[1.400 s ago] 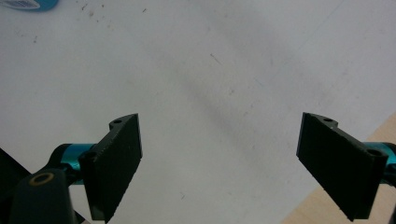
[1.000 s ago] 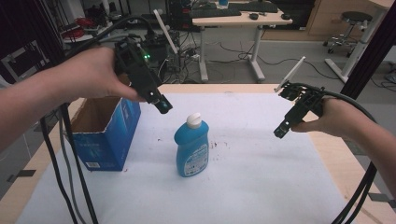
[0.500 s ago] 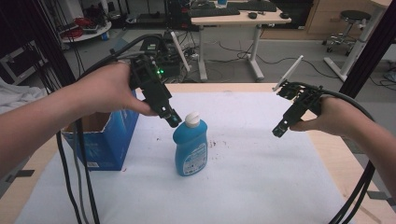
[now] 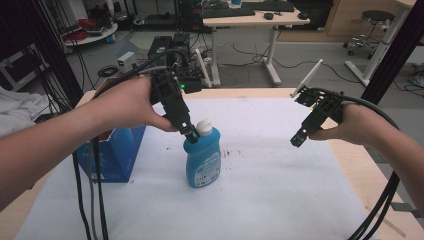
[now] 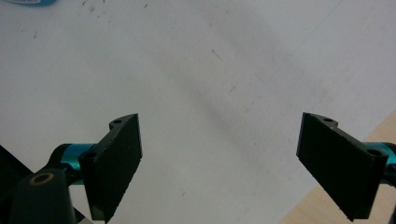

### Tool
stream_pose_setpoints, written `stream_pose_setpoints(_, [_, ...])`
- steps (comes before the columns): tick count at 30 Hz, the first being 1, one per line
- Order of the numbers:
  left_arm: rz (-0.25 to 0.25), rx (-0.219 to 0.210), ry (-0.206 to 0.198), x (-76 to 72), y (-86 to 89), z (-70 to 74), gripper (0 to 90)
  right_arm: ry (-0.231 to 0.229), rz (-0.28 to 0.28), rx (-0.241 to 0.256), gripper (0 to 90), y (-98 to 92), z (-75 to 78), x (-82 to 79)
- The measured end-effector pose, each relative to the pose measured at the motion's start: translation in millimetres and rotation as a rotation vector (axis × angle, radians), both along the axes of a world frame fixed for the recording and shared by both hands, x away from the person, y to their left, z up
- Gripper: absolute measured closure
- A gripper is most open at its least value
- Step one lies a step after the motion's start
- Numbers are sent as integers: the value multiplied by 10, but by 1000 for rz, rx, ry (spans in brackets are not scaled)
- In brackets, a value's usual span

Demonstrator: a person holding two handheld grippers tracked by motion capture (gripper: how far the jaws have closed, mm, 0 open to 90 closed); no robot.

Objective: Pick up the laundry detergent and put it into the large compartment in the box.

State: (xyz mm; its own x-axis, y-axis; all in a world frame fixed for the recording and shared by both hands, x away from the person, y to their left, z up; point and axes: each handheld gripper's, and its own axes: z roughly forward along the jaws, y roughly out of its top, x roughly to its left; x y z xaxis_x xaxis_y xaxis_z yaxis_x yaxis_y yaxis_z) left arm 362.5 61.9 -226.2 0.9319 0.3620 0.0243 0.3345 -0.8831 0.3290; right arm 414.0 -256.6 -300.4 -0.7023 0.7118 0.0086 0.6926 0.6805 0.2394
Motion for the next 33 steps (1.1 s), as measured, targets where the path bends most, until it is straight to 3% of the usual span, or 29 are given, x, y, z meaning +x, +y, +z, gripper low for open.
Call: stream_pose_setpoints(33, [-13, 80, 27, 68, -302, -409, 168, 4, 4, 7, 134, 1, -42, -26])
